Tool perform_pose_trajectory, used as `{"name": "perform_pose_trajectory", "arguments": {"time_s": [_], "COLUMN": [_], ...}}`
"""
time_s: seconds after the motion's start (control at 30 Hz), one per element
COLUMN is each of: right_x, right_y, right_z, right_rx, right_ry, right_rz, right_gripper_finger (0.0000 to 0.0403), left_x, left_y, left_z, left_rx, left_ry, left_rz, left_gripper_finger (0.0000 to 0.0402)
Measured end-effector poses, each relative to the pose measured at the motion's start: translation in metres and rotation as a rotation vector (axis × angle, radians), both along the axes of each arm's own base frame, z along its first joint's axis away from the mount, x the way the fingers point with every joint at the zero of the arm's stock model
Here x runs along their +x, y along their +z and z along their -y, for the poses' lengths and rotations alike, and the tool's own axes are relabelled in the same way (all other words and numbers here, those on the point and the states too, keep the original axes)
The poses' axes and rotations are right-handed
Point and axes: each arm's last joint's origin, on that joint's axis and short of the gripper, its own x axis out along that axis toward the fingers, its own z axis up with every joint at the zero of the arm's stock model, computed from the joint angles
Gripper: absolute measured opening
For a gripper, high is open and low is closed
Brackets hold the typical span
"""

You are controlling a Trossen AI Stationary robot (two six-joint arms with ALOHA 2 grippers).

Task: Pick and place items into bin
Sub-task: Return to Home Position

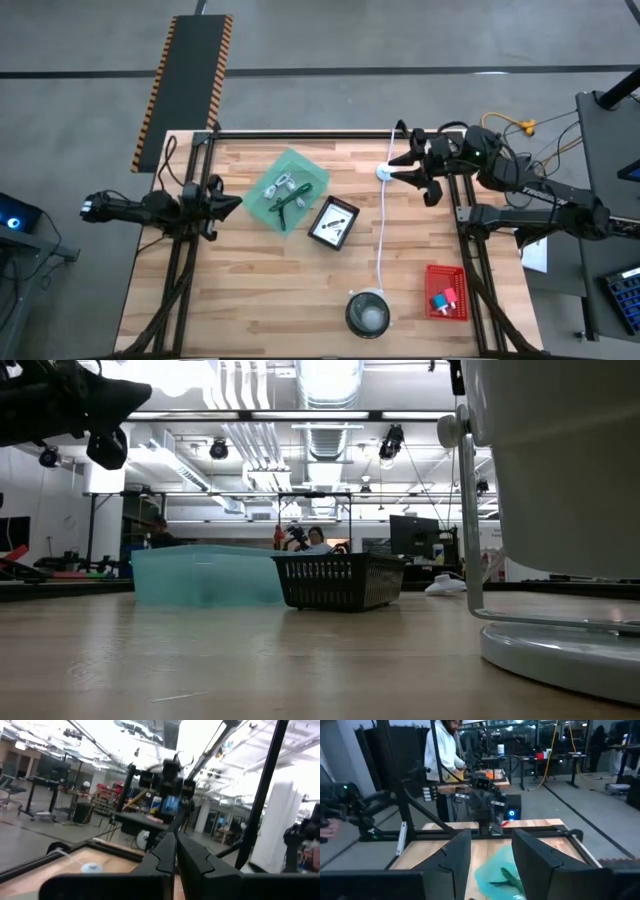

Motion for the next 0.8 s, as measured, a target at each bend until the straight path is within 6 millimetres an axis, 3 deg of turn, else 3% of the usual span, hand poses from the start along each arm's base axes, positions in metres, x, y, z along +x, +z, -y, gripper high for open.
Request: {"name": "perform_pose_trajectory", "arguments": {"time_s": [0.17,0.43,0.8], "right_x": [-0.005,-0.032,-0.060], "right_y": [-0.019,-0.037,-0.069], "right_z": [-0.002,-0.015,-0.028], "right_rx": [0.032,0.031,0.008], "right_ry": [-0.003,0.000,0.010], "right_rz": [0.008,0.051,0.098], "right_gripper_finger": [0.0103,0.0018,0.0008], "left_x": [-0.003,-0.001,-0.001], "left_y": [0.003,0.001,0.001], "left_z": [-0.001,0.000,0.000], "left_rx": [0.015,0.086,0.147], "left_ry": [0.007,0.028,0.048], "left_rz": [0.032,-0.001,-0.008], "left_gripper_finger": [0.0000,0.0000,0.0000]}}
